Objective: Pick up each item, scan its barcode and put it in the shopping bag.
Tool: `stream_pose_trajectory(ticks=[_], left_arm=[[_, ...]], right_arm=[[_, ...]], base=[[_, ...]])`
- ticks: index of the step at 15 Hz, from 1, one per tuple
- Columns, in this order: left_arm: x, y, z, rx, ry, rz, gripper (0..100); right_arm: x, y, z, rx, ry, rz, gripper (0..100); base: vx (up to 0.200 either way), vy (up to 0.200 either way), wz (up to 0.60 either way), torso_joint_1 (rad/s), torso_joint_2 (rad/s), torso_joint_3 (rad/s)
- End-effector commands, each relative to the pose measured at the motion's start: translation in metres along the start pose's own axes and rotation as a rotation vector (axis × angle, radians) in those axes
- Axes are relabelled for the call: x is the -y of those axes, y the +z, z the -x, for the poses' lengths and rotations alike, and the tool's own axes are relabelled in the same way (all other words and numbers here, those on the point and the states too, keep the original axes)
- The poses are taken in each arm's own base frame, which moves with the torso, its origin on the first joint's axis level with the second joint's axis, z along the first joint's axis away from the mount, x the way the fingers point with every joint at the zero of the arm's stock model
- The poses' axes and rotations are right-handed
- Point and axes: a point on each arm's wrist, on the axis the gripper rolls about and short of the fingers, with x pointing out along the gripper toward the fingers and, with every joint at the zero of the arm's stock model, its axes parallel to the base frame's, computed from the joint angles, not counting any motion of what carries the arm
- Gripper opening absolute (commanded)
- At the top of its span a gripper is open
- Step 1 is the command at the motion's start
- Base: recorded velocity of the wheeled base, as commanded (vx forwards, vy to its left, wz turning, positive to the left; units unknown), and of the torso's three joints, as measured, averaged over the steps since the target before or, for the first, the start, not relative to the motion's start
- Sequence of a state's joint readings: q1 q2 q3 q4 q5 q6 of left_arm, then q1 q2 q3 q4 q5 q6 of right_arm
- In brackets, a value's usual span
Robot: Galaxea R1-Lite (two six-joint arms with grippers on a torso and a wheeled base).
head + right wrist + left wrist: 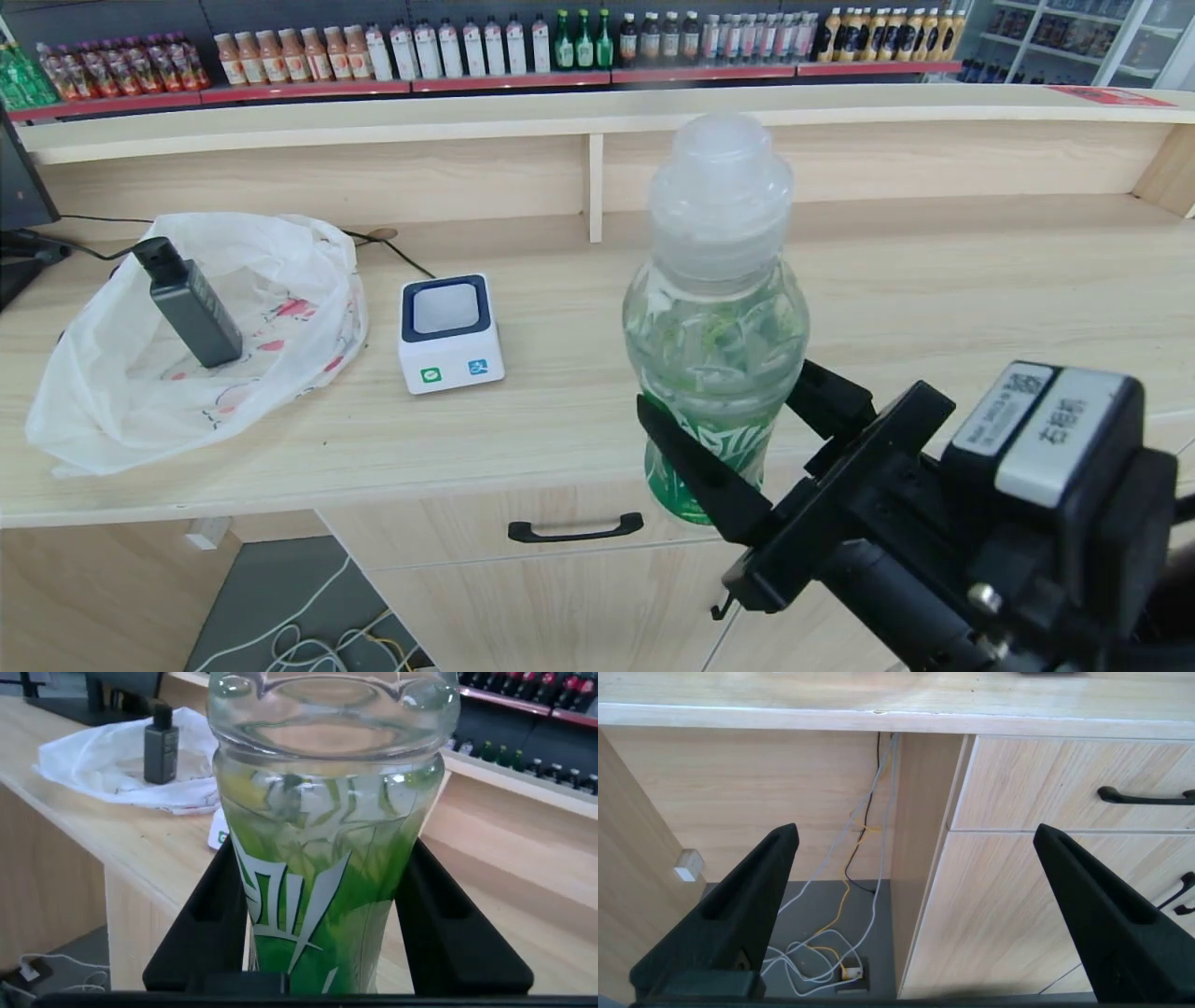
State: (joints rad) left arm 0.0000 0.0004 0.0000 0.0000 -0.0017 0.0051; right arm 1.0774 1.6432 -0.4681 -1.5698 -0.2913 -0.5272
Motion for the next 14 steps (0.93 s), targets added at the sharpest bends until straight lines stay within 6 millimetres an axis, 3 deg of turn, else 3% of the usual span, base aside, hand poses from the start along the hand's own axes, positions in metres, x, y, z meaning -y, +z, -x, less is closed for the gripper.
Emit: stream_pose_trajectory(ticks=[1,4,11,14], left_arm=[[0.0,0.0,0.0,-0.001,0.0,0.001,100],[0.0,0.0,0.0,-0.001,0.0,0.001,100],[0.0,0.0,0.0,-0.001,0.0,0.001,100],[0.0,0.0,0.0,-0.001,0.0,0.001,100]], right_arm=[[-0.013,0.006,0.004,0.018,0.051,0.013,0],[-0.041,0.015,0.019,0.047,0.176,0.045,0],[-0.043,0.005,0.041,0.051,0.288,0.213,0],[-0.045,0.008,0.04,0.12,0.34,0.265,0]], base=[[0.0,0.0,0.0,0.0,0.0,0.0],[0.0,0.0,0.0,0.0,0.0,0.0],[0.0,0.0,0.0,0.0,0.0,0.0],[0.0,0.0,0.0,0.0,0.0,0.0]])
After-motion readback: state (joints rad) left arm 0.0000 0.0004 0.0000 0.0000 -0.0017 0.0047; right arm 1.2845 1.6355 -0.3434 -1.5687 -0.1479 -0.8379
